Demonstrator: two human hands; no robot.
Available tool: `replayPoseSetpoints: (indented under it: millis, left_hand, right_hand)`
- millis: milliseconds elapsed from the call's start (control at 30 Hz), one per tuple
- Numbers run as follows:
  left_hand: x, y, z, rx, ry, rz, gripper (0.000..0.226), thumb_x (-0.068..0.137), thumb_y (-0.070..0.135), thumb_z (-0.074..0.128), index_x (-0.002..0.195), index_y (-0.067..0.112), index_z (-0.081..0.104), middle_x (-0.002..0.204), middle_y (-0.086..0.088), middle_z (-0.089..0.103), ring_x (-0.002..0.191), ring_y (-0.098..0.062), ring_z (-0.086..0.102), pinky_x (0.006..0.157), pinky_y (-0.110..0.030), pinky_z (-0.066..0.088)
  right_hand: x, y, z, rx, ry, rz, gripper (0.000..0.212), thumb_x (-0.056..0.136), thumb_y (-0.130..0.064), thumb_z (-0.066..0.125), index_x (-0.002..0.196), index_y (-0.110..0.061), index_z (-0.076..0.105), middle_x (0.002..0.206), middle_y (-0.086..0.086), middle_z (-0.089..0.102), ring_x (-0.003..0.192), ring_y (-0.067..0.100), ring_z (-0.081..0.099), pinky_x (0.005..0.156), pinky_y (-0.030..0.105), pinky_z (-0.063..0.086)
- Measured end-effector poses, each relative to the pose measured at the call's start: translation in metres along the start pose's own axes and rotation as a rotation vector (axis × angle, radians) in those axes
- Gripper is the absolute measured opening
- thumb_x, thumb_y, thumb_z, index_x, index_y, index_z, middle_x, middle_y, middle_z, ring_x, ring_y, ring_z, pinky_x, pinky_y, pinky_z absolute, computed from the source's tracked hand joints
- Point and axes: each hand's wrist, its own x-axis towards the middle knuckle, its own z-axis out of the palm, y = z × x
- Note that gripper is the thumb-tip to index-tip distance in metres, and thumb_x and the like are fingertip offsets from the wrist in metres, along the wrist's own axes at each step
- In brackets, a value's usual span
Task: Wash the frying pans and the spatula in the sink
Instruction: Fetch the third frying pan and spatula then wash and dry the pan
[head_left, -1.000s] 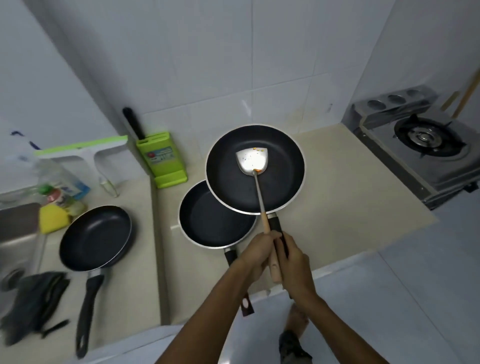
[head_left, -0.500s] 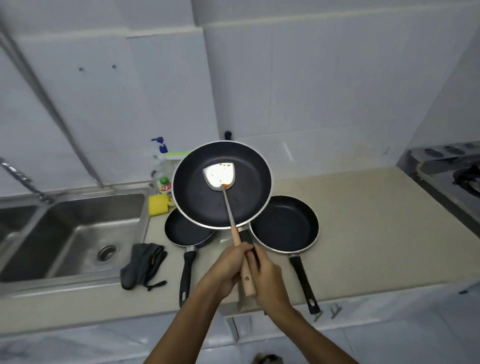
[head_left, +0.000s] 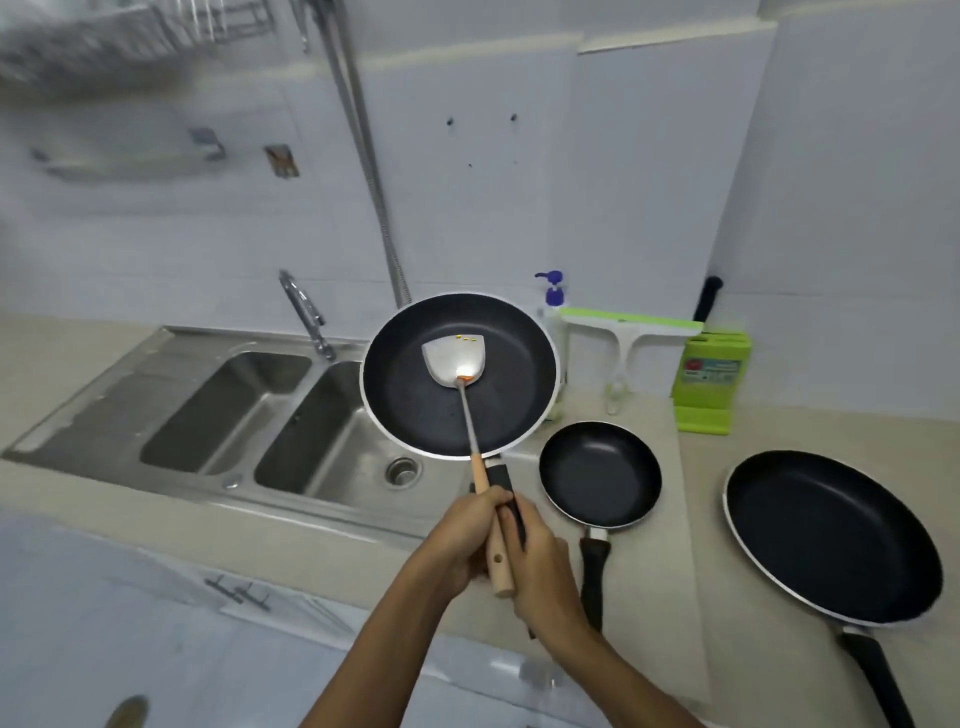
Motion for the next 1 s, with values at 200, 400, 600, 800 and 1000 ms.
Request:
replayPoseSetpoints:
  millis: [200,400,600,800,1000]
  left_hand:
    - [0.047,0.012,-0.098,-0.066,0.033,-0.028,0.020,0.095,0.021,0.055,0.088,0.006,0.068,0.065,-0.007,0.066,0.066,-0.021,0.062,0.063,-0.032,0.050]
    - [0.087,0.015,-0.174,-0.091,0.020,-0.136,0.019,0.095,0.020,0.055,0.088,0.007,0.066,0.065,-0.007,0.066,0.064,-0.020,0.062,0.066,-0.032,0.051]
    - [0.152,0.018,-0.239,-0.020,-0.058,-0.197,0.024,0.097,0.020,0.054,0.077,0.009,0.061,0.055,-0.005,0.061,0.050,-0.017,0.058,0.048,-0.023,0.045]
    - [0.207,0.021,-0.301,0.054,-0.177,-0.275,0.029,0.099,0.033,0.052,0.077,0.015,0.060,0.053,0.000,0.062,0.051,-0.015,0.059,0.052,-0.022,0.045]
    - [0.230,0.023,-0.322,0.058,-0.226,-0.307,0.033,0.102,0.027,0.049,0.074,0.014,0.059,0.050,0.000,0.064,0.047,-0.011,0.060,0.046,-0.021,0.044]
  right_hand:
    - [0.042,-0.020,0.100,-0.009,-0.078,0.045,0.022,0.106,-0.047,0.037,0.110,-0.042,0.059,0.077,-0.005,0.071,0.071,0.009,0.069,0.068,0.043,0.059]
    - [0.070,-0.033,0.181,-0.044,-0.102,0.128,0.020,0.107,-0.044,0.037,0.111,-0.043,0.056,0.081,-0.010,0.068,0.073,0.006,0.067,0.068,0.031,0.058]
    - [0.110,-0.040,0.252,-0.075,-0.054,0.204,0.019,0.105,-0.042,0.041,0.098,-0.052,0.055,0.077,-0.010,0.067,0.074,0.007,0.066,0.070,0.034,0.057]
    - [0.137,-0.052,0.315,-0.141,0.016,0.311,0.028,0.105,-0.042,0.042,0.129,-0.042,0.057,0.098,0.004,0.074,0.095,0.025,0.071,0.081,0.034,0.055]
    - [0.152,-0.052,0.344,-0.135,0.040,0.418,0.028,0.101,-0.059,0.035,0.121,-0.054,0.054,0.101,0.009,0.074,0.098,0.028,0.071,0.086,0.038,0.057]
